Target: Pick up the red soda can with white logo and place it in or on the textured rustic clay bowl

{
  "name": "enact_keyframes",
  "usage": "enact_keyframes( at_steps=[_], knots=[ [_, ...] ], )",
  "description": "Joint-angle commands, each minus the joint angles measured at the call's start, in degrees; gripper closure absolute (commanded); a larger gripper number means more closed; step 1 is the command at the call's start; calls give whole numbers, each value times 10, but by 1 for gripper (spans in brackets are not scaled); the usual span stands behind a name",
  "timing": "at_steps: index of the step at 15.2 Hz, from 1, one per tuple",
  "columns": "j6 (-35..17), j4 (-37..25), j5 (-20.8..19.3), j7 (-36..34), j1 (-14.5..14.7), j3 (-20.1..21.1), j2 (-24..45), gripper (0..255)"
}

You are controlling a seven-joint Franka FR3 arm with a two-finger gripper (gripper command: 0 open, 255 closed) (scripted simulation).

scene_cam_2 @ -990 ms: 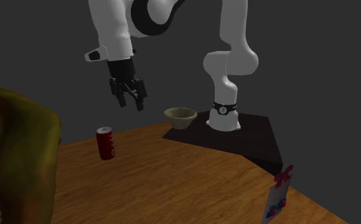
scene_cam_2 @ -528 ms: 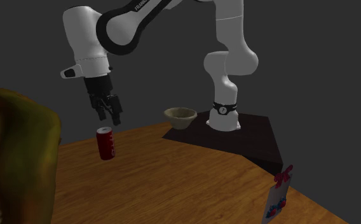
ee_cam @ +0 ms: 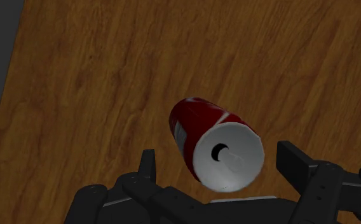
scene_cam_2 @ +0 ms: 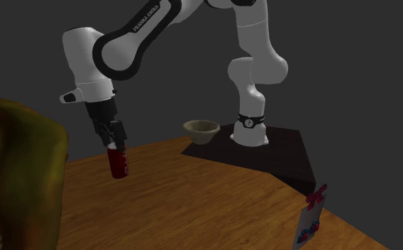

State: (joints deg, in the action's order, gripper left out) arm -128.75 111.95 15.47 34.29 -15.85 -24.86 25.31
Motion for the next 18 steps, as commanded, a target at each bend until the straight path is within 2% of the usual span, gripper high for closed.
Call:
enact_keyframes(
  at_steps=[1,10,11,18],
  knots=[
    [-11,1,7,5,-3,4,11,0],
    [-21,4,11,8,-5,7,18,0],
    [-21,4,11,8,-5,7,18,255],
    [-21,4,11,8,-5,7,18,255]
  ],
)
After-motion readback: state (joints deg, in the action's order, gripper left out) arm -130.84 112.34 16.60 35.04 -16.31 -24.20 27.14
